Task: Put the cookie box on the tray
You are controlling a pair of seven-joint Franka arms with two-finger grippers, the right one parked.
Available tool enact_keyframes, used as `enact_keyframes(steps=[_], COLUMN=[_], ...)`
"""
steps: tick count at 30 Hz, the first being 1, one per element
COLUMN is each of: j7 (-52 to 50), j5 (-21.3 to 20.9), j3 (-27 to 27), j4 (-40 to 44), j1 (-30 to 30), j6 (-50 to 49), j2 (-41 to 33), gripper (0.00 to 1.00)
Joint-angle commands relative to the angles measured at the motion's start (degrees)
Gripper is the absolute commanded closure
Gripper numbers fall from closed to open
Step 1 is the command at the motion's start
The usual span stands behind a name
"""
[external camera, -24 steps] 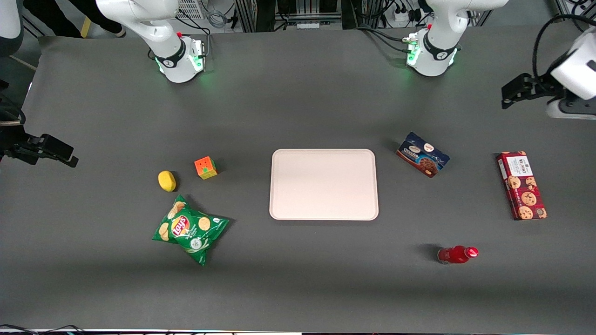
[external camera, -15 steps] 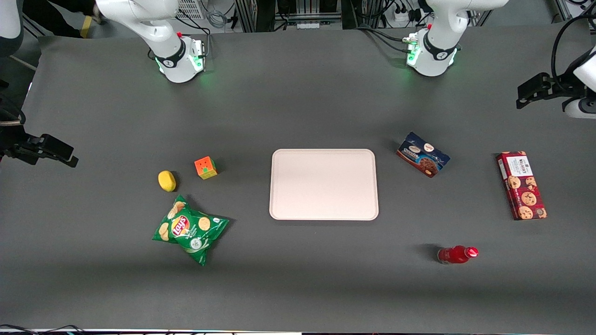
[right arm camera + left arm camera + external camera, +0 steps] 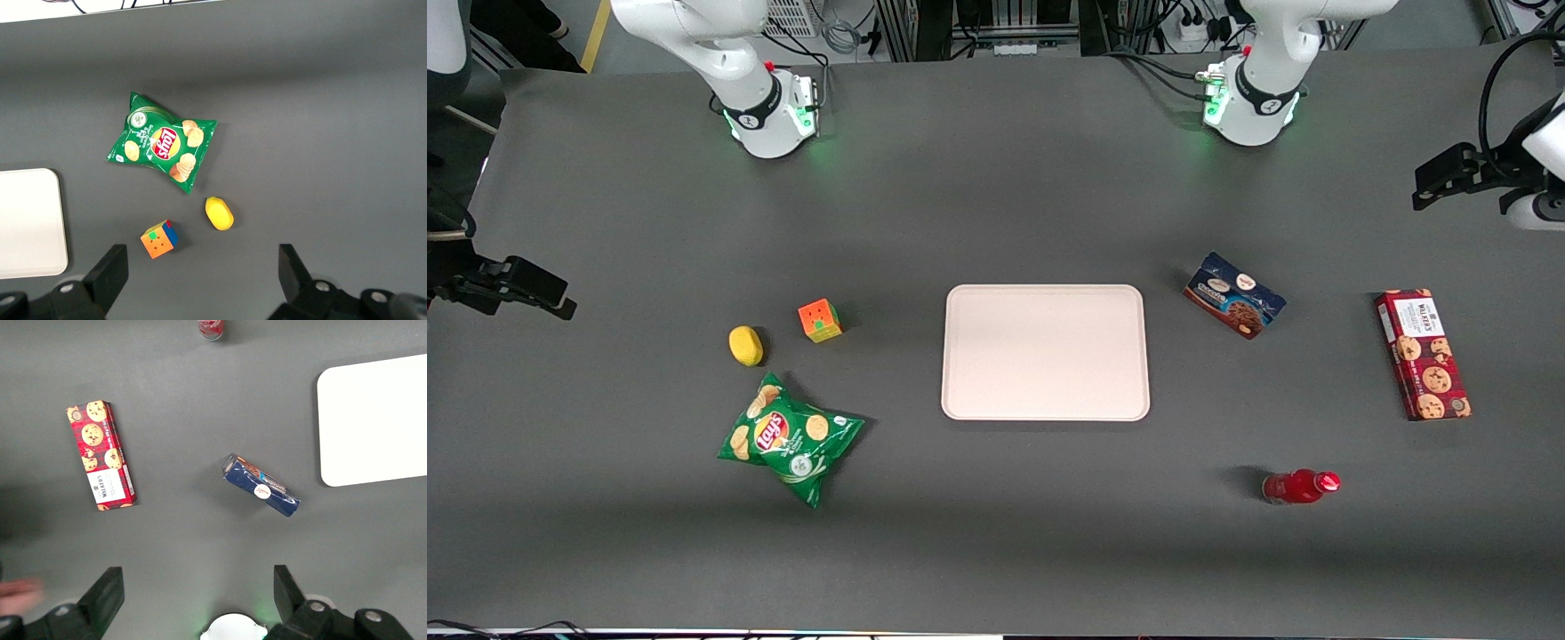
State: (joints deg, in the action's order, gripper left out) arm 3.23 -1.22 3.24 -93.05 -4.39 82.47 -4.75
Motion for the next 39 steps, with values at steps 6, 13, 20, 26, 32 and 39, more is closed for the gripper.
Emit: enact_keyframes(steps=[6,13,20,26,32,39], j7=[-16.6,-30.2,-32.3,-34.8,-36.0,-37.1], j5=[0.1,3.7,6.1,6.6,6.6,6.6], j3=[-3.6,-6.1,-6.2,-6.3,-7.5,-9.7], j4=[0.7,-0.6,-11.1,-21.7,-29.9,-40.8], j1=[-1.1,-1.1,-1.1,-1.1,-1.1,-1.1], j6=[-2.8,-3.2,5.1,15.7,24.8,39.2], j2=[0.6,4.4,5.4,5.3,5.1,4.2], gripper=[0.0,0.0,0.0,0.0,0.0,0.0])
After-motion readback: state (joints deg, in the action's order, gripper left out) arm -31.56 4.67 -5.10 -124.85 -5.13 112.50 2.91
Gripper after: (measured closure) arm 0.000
